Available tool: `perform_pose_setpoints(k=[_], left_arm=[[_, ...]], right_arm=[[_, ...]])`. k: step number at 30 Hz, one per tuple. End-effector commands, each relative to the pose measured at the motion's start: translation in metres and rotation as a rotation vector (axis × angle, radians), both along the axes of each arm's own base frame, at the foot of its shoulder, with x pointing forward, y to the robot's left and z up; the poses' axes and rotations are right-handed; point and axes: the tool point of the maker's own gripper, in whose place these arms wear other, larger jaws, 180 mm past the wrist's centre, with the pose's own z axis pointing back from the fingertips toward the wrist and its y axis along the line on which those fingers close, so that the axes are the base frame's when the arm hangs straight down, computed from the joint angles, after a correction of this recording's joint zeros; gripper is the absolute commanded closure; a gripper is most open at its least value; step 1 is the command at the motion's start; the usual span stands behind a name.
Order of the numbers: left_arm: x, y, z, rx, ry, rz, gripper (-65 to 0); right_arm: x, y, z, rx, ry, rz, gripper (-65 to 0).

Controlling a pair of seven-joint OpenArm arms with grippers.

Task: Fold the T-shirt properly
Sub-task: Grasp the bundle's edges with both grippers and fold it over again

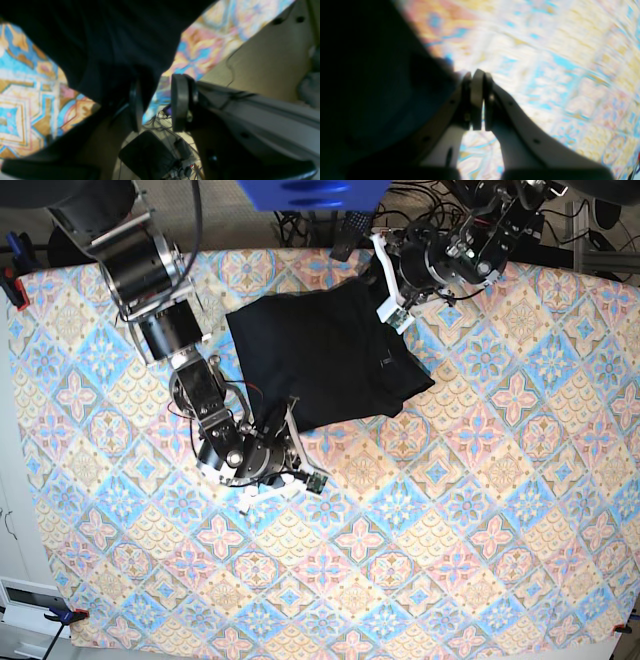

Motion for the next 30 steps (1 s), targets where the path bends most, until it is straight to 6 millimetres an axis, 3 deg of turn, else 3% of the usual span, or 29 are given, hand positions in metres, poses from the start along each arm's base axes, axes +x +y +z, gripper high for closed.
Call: perform_pose_setpoints(k=[1, 5, 9, 14, 17, 21, 30], left_arm=[[0.014, 0.000, 0.003, -0.008, -0.044, 0.010, -16.7], [0.027, 0.012, -0.009, 0.039, -0.054, 0.019, -16.7], [0.045, 0.017, -0.005, 0.056, -0.090, 0.021, -16.7], [0.075, 0.024, 0.004, 0.094, -0.166, 0.015, -16.7], [0.087, 0.030, 0.002, 0.124, -0.181, 0.019, -16.7], [0.108, 0.037, -0.001, 0.140, -0.192, 0.038, -16.7], [0.166, 0.005, 0.008, 0.081, -0.239, 0.092, -16.7]], right_arm=[[0.005, 0.022, 0.011, 0.069, -0.015, 0.028, -0.2], [-0.003, 0.024, -0.016, 0.095, 0.061, 0.019, -0.3], [-0.020, 0.026, -0.035, 0.051, 0.106, 0.063, -0.3], [-0.029, 0.001, -0.042, -0.058, 0.083, 0.137, -0.2], [-0.050, -0.021, -0.053, -0.099, 0.102, 0.131, -0.2], [-0.060, -0.053, -0.049, -0.164, 0.078, 0.130, -0.2], [-0.078, -0.113, -0.025, -0.172, 0.020, -0.008, -0.2]])
